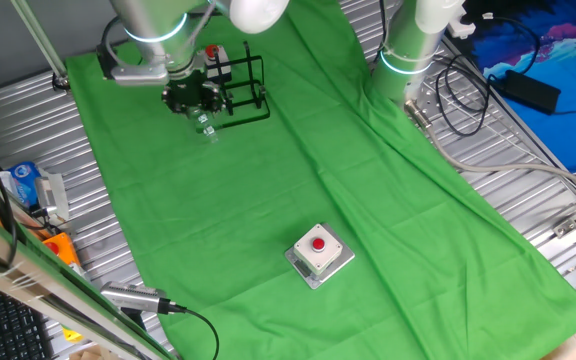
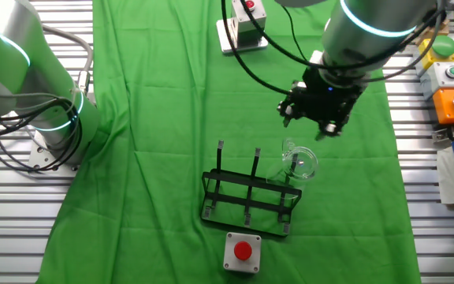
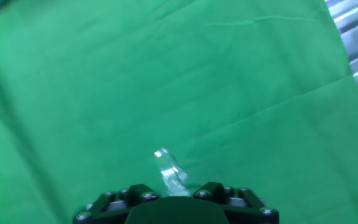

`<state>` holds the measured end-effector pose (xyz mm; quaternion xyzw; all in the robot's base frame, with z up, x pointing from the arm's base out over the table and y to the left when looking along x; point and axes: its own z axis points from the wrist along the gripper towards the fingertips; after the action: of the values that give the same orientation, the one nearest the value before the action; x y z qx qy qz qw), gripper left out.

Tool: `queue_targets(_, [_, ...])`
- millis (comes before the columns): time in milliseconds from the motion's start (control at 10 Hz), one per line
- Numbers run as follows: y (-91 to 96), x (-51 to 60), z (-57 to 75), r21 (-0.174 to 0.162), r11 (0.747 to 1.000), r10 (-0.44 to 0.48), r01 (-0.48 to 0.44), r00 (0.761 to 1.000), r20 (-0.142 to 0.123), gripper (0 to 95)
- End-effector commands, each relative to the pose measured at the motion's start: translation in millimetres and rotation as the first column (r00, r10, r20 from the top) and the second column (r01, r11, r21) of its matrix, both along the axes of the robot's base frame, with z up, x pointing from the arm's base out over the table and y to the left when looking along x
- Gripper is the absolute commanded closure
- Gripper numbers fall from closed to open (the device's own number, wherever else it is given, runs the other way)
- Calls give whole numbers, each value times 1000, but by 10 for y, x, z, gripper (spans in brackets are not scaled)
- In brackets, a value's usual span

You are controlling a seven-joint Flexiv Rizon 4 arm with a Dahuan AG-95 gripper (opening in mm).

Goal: Take the cup off the cup rack

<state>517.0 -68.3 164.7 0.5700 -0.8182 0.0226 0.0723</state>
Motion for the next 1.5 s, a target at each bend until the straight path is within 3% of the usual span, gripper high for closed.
queue_targets(100, [-295,119,-16,-27,989,147,-146,988,41,0])
queue_targets(400, [-457,147,-129,-7,984,176,-176,983,55,0])
queue_targets(800, [-581,163,-275,86,980,173,-178,983,62,0])
queue_targets(1100, [-589,137,-280,123,979,159,-165,986,57,0])
queue_targets(1300, [-605,109,-249,171,975,137,-142,990,36,0])
queue_targets(1500, [-617,77,-216,180,974,137,-139,990,28,0])
